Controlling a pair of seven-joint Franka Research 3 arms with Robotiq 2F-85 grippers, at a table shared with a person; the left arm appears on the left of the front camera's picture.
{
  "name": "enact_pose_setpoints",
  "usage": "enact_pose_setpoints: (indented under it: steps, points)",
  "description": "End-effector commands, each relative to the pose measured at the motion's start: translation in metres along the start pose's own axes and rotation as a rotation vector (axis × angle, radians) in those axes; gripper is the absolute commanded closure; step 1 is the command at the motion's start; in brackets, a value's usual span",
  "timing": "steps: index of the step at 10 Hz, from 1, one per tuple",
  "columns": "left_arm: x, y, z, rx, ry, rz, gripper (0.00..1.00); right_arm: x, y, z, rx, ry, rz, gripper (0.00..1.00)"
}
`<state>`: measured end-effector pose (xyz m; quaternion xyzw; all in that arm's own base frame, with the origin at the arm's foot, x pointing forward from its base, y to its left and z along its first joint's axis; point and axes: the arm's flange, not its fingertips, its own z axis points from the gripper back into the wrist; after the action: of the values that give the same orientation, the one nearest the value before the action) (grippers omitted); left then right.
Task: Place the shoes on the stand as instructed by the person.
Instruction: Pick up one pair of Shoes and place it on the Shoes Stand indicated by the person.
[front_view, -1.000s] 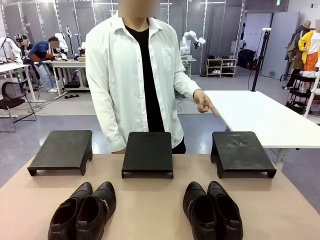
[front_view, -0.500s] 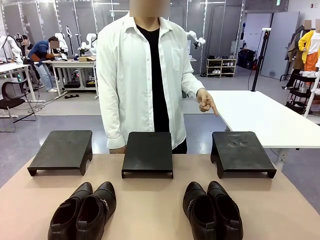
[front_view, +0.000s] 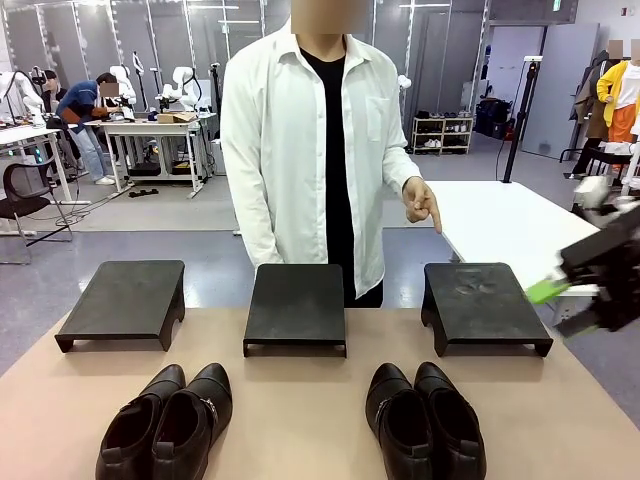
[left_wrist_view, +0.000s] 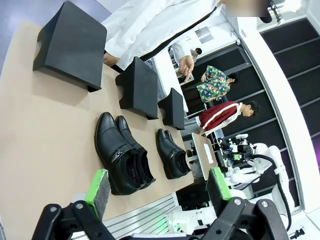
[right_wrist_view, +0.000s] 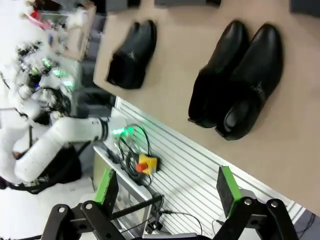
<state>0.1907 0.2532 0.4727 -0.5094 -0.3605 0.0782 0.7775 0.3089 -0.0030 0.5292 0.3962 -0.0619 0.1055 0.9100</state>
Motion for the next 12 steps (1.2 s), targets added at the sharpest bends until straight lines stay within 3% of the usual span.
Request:
enact_pose_setpoints:
  steps: [1,2,4,7,12]
  points:
    - [0.000,-0.001,0.000,-0.007,0.001,-0.005,0.00,0.023,0.015,-0.040,-0.143,0.113,-0.049,0.00]
    - [0.000,-0.001,0.000,-0.007,0.001,-0.005,0.00,0.029,0.024,-0.068,-0.247,0.135,-0.090,0.00]
    - [0.000,-0.001,0.000,-0.007,0.001,-0.005,0.00,0.032,0.038,-0.117,-0.317,0.129,-0.155,0.00]
    - [0.000,-0.001,0.000,-0.007,0.001,-0.005,0.00,0.028,0.028,-0.181,-0.482,0.101,-0.221,0.00]
    - [0.000,-0.001,0.000,-0.007,0.001,-0.005,0.00,0.034,-0.001,-0.230,-0.618,0.061,-0.245,0.00]
